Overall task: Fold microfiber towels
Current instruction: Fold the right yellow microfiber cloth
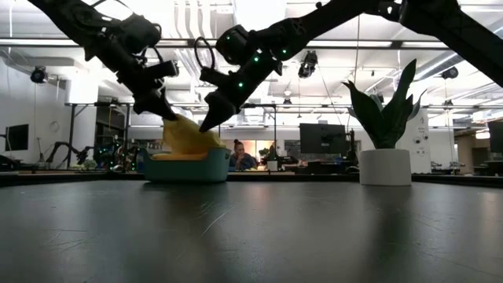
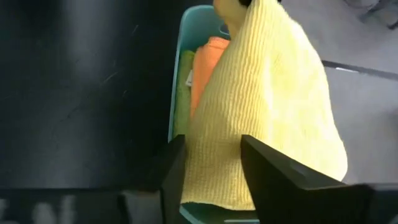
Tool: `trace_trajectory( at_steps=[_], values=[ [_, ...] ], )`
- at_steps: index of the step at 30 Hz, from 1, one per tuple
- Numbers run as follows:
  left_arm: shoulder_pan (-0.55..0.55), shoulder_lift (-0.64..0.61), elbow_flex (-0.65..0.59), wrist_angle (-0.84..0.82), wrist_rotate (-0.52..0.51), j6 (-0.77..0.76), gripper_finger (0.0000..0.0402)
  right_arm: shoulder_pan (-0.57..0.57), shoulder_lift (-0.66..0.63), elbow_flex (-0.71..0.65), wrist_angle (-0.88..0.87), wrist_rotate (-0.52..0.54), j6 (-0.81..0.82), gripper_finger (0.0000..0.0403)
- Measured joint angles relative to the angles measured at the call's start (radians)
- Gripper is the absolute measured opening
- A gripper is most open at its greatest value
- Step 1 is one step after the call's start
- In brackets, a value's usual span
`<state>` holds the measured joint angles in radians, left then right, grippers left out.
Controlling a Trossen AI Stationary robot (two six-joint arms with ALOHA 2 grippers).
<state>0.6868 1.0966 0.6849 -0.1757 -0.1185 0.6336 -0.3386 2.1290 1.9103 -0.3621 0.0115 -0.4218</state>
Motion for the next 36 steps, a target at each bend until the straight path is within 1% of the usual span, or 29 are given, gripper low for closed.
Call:
trace_trajectory(
  at_steps=[3, 5, 8, 12, 15, 17, 20, 21, 24, 28, 30, 32, 34, 36],
  values=[
    [0.0, -0.012, 0.001, 0.001, 0.01, -0.001, 0.0, 0.0, 0.009, 0.0, 0.014, 0.018, 0.018, 0.0164],
    [0.0, -0.014, 0.001, 0.001, 0.013, -0.001, 0.0, 0.0, 0.019, 0.0, 0.03, 0.041, 0.024, 0.0173],
    [0.0, -0.018, 0.001, 0.001, 0.019, -0.003, 0.0, 0.0, 0.033, 0.0, 0.037, 0.108, 0.006, 0.0179],
    [0.0, -0.02, 0.005, 0.0, 0.04, -0.003, 0.0, 0.0, 0.044, -0.001, 0.054, 0.121, -0.002, 0.0175],
    [-0.001, -0.027, 0.012, 0.002, 0.049, -0.002, 0.0, 0.0, 0.044, -0.001, 0.058, 0.123, -0.04, 0.0148],
    [-0.001, -0.036, 0.016, 0.001, 0.049, -0.001, 0.0, 0.0, 0.041, -0.001, 0.052, 0.124, -0.067, 0.011],
    [-0.002, -0.054, 0.03, -0.013, 0.05, 0.001, 0.0, 0.0, 0.017, -0.001, 0.027, 0.131, -0.115, 0.0034],
    [-0.002, -0.061, 0.04, -0.033, 0.053, 0.001, 0.0, 0.0, 0.002, -0.001, 0.008, 0.131, -0.127, 0.0023],
    [-0.003, -0.072, 0.078, -0.109, 0.071, 0.001, 0.0, 0.0, -0.05, -0.001, -0.047, 0.141, -0.147, 0.0015],
    [-0.012, -0.08, 0.133, -0.203, 0.145, 0.001, 0.0, 0.002, -0.139, -0.001, -0.143, 0.131, -0.162, 0.001],
    [-0.024, -0.083, 0.162, -0.24, 0.193, 0.0, 0.0, 0.002, -0.191, -0.001, -0.208, 0.077, -0.155, 0.001],
    [-0.044, -0.086, 0.196, -0.28, 0.26, -0.001, 0.0, 0.002, -0.244, -0.001, -0.288, -0.028, -0.139, 0.0009],
    [-0.072, -0.092, 0.226, -0.304, 0.339, -0.002, 0.0, 0.0, -0.295, -0.001, -0.368, -0.176, -0.111, 0.0009],
    [-0.105, -0.104, 0.251, -0.309, 0.438, -0.022, 0.0, -0.001, -0.339, -0.001, -0.434, -0.347, -0.069, 0.0009]
  ],
)
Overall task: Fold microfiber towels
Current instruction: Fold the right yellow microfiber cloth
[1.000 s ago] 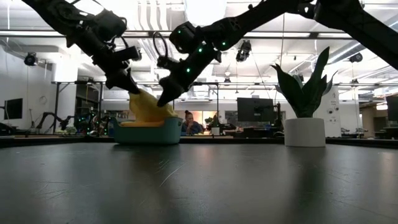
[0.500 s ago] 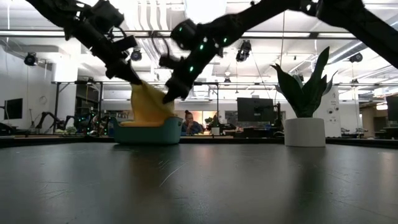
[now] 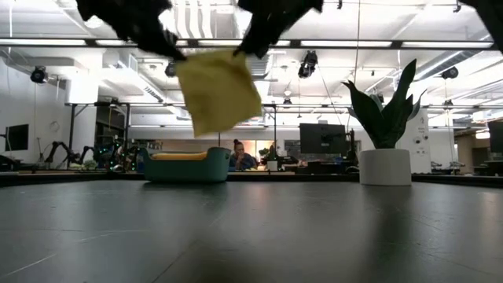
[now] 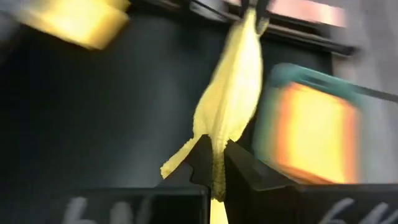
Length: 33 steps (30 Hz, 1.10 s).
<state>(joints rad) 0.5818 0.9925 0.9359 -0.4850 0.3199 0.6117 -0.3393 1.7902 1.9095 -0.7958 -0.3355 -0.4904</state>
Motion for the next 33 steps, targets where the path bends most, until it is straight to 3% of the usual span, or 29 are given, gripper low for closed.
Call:
trace_trajectory(
  at_steps=[4, 6, 12, 15, 18, 22, 27, 29, 33],
  values=[
    [-0.081, -0.018, 0.039, 0.006, 0.208, -0.048, 0.0, 0.025, -0.048, 0.0, -0.096, -0.244, 0.082, 0.0009],
    [-0.132, -0.024, 0.038, 0.01, 0.249, -0.087, 0.0, 0.058, -0.05, 0.0, -0.133, -0.261, 0.104, 0.0009],
    [-0.291, -0.009, 0.014, 0.022, 0.232, -0.164, 0.0, 0.176, -0.04, -0.023, -0.191, -0.239, 0.09, 0.0009],
    [-0.339, 0.014, 0.005, 0.012, 0.226, -0.196, 0.0, 0.222, -0.04, -0.055, -0.187, -0.167, 0.091, 0.0009],
    [-0.355, 0.035, 0.0, -0.008, 0.178, -0.183, 0.0, 0.252, -0.041, -0.08, -0.179, -0.024, 0.11, 0.0009],
    [-0.344, 0.062, -0.003, -0.016, 0.034, -0.121, 0.0, 0.259, -0.033, -0.093, -0.17, 0.211, 0.124, 0.0009],
    [-0.325, 0.066, -0.003, -0.013, -0.158, 0.022, 0.0, 0.257, -0.027, -0.105, -0.11, 0.588, 0.107, 0.0009],
    [-0.326, 0.065, -0.006, -0.018, -0.183, 0.031, 0.0, 0.259, -0.029, -0.116, -0.102, 0.608, 0.104, 0.0009],
    [-0.364, 0.069, -0.057, 0.008, -0.183, 0.023, 0.0, 0.279, -0.023, -0.169, -0.089, 0.539, 0.163, 0.0009]
  ],
)
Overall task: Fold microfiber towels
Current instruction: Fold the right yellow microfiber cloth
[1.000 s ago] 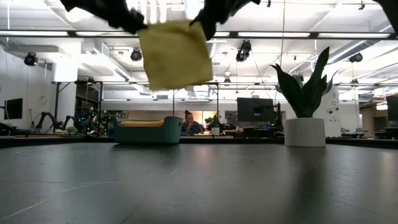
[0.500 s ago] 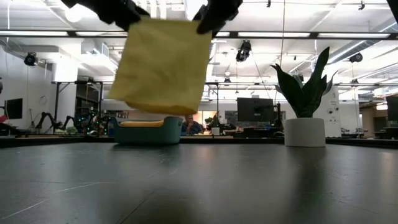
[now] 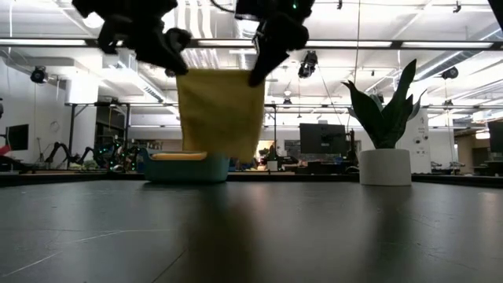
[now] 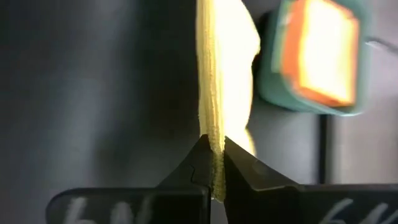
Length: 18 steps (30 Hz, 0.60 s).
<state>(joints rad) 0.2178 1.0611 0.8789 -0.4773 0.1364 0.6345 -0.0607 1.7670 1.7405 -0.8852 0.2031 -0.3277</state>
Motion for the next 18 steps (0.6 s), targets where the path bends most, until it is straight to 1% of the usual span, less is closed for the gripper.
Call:
trace_trajectory(
  at_steps=[4, 6, 10, 12, 14, 18],
  values=[
    [-0.074, 0.017, -0.13, 0.147, -0.001, -0.079, 0.0, 0.044, 0.021, -0.113, 0.073, -0.054, 0.059, 0.0009],
    [-0.126, 0.022, -0.185, 0.195, -0.004, -0.136, 0.0, 0.074, 0.032, -0.177, 0.144, -0.09, 0.083, 0.0009],
    [-0.239, 0.04, -0.253, 0.282, -0.004, -0.302, 0.0, 0.133, 0.04, -0.27, 0.232, -0.221, 0.146, 0.0009],
    [-0.296, 0.071, -0.272, 0.338, -0.003, -0.396, 0.0, 0.157, 0.043, -0.296, 0.262, -0.255, 0.177, 0.0009],
    [-0.347, 0.098, -0.283, 0.357, 0.004, -0.465, 0.0, 0.178, 0.045, -0.308, 0.301, -0.257, 0.187, 0.0009],
    [-0.418, 0.177, -0.281, 0.389, 0.014, -0.512, 0.0, 0.188, 0.047, -0.308, 0.314, -0.27, 0.198, 0.0009]
  ],
)
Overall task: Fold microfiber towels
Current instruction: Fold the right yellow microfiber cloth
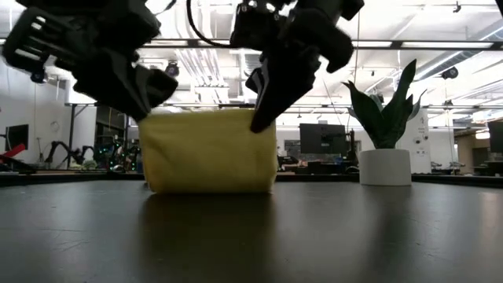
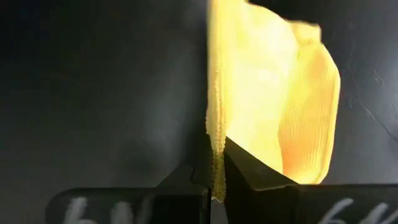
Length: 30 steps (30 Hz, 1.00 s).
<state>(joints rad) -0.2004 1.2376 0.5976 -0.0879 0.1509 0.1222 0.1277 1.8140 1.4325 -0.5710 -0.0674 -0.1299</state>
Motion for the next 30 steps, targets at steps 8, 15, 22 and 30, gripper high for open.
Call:
trace_trajectory(
  at_steps=[8, 15, 22, 30],
  values=[
    [0.044, 0.047, -0.008, 0.002, -0.035, -0.039, 0.0, -0.05, 0.006, -0.006, 0.019, 0.005, -0.045, 0.0009],
    [0.147, 0.037, -0.032, 0.007, -0.1, -0.039, 0.0, -0.116, 0.006, -0.044, 0.031, 0.0, -0.075, 0.0009],
    [0.186, 0.037, -0.028, 0.002, -0.1, -0.006, 0.0002, -0.141, 0.005, -0.058, 0.036, -0.055, -0.161, 0.0009],
    [0.188, 0.026, 0.028, -0.105, -0.111, 0.146, 0.0095, -0.138, 0.004, -0.061, 0.0, -0.106, -0.228, 0.0009]
  ],
)
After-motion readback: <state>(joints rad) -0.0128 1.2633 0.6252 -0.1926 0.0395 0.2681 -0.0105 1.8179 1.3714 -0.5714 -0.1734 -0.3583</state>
